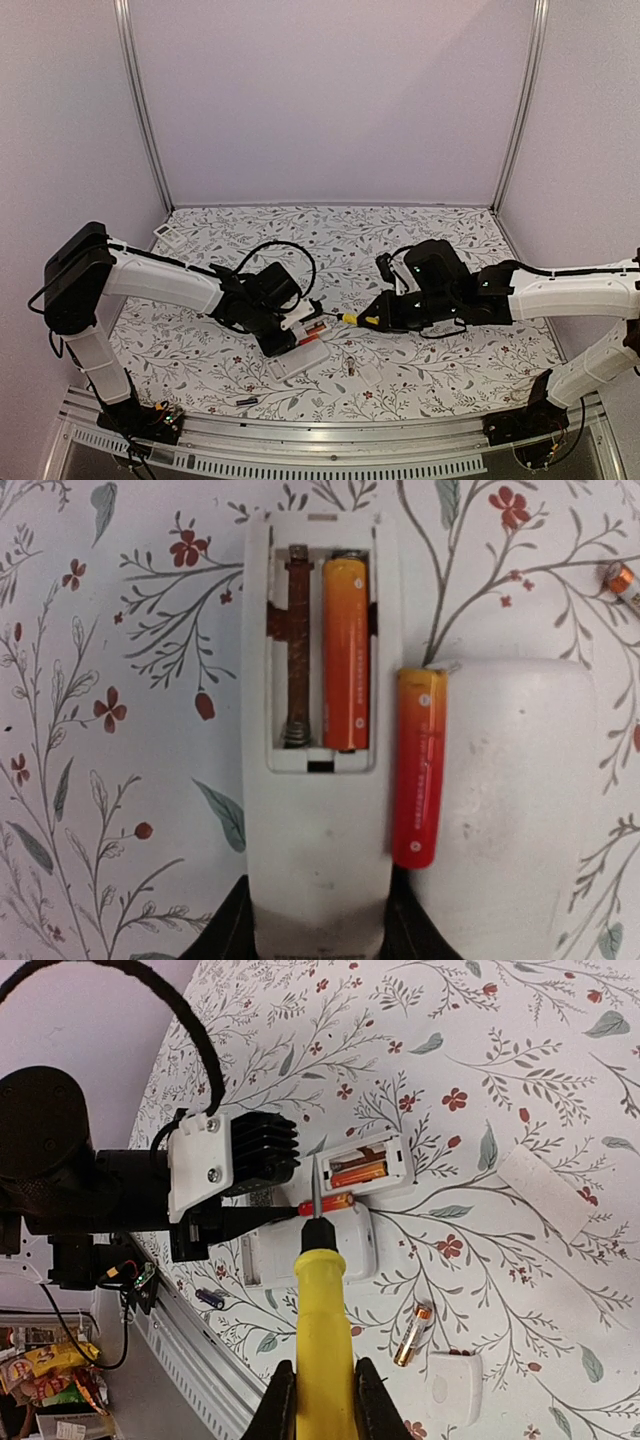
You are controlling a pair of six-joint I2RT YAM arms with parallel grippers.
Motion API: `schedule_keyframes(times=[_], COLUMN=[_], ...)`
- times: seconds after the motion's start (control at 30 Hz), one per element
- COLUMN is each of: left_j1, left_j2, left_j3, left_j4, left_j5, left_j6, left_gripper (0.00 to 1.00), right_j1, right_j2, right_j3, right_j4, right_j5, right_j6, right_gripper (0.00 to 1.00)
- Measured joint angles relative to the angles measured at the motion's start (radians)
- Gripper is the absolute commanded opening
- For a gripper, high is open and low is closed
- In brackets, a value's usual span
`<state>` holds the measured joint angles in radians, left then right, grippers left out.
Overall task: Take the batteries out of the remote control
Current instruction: Remove the battery from the remote control without the battery cover.
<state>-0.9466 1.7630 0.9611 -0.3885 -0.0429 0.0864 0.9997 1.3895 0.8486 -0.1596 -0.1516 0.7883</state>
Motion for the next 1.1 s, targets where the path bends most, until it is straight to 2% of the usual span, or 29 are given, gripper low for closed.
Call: schedule_keyframes(times=[0.23,0.4,0.47,0.57,0.7,1.1], left_j1=[-0.005,-0.006,-0.006,-0.006,-0.007,0.003], left_j2=[0.000,0.013,0.027,0.045,0.076,0.073], left_j3=[0.001,0.023,0.046,0.074,0.099,0.076], left_j4=[-0.001,-0.023,-0.047,-0.078,-0.013,0.072], left_j5=[-0.012,-0.021,-0.026,-0.035,-0.082,-0.203], left_j6=[0.002,0.035,0.053,0.075,0.083,0.087], left_gripper=[0.16,0.26,0.34,0.52,0.64,0.69], right_j1=[-0.069,-0.094,-0.107,-0.124,-0.132,-0.150], right_j2=[-0.020,-0.020,-0.020,-0.020,-0.020,-0.019], right_j3=[0.004,0.023,0.029,0.031,0.032,0.058], right_j4=[-0.068,-0.130,-0.147,-0.163,-0.176,-0.182], right_j5=[0.042,0.048,0.043,0.043,0.043,0.020], right_j6=[-0.025,-0.075,-0.094,-0.112,-0.124,-0.142], right_gripper=[0.00,0.00,0.00,0.00,0.00,0.00])
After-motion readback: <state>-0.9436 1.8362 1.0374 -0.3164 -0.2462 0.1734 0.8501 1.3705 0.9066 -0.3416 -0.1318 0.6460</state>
